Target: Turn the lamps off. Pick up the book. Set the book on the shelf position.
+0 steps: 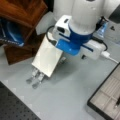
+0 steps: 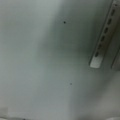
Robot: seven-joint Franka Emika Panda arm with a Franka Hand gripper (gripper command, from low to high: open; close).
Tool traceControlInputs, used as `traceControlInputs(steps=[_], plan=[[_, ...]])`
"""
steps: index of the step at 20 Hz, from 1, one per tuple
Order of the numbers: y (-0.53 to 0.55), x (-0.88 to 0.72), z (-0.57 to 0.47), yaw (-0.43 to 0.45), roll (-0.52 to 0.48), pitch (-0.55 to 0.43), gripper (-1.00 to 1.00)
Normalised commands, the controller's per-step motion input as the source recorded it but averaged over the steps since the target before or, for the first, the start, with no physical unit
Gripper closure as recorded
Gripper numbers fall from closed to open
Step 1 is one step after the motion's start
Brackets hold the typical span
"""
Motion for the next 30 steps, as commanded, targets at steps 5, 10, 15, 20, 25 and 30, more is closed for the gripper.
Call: traceControlInputs(steps=[5,10,15,20,25,30], plan=[[0.03,0.20,-0.03,0.059,-0.569,0.184,-1.00],[-0.02,0.10,-0.10,0.015,-0.555,0.108,-1.00],[-0.04,0.01,-0.15,0.043,-0.560,0.109,-1.00],[-0.02,-0.03,-0.19,0.054,-0.435,0.142,-1.00],[0.03,-0.04,-0.18,0.050,-0.437,0.102,-1.00],[0.07,-0.03,-0.16,0.114,-0.644,0.001,-1.00]])
